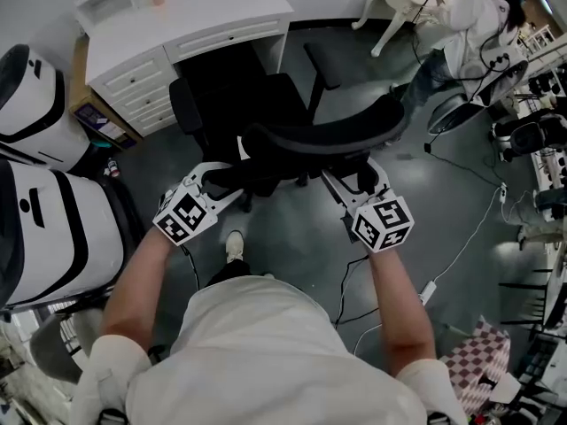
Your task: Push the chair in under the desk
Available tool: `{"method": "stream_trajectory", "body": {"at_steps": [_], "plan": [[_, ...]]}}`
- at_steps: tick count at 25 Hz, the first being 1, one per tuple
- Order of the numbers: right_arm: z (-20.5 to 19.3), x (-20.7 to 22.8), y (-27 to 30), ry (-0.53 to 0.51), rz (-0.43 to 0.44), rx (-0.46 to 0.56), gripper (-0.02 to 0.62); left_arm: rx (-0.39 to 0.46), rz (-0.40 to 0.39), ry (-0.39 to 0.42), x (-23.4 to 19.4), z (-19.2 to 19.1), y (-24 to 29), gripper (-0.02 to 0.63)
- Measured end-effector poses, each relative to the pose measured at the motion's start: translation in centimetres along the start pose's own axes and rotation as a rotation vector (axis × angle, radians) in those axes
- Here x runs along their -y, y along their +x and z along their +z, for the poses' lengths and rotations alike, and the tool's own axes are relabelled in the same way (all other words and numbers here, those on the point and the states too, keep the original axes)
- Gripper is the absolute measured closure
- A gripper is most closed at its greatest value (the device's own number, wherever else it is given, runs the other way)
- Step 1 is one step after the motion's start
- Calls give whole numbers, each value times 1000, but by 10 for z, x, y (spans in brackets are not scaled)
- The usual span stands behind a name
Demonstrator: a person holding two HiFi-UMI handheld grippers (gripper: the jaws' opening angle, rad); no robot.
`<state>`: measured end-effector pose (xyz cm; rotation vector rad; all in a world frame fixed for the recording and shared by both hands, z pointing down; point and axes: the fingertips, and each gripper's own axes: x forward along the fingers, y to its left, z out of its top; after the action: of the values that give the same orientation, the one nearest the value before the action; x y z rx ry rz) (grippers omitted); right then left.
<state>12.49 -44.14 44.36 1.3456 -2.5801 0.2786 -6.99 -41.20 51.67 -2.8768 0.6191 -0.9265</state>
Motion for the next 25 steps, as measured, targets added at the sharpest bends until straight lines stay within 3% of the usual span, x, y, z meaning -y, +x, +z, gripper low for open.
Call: {"method": "stream_trajectory", "body": {"at_steps": [25], "plan": [[22, 23, 70, 2, 25, 7, 270, 12, -59, 2, -71, -7, 11, 453]]}}
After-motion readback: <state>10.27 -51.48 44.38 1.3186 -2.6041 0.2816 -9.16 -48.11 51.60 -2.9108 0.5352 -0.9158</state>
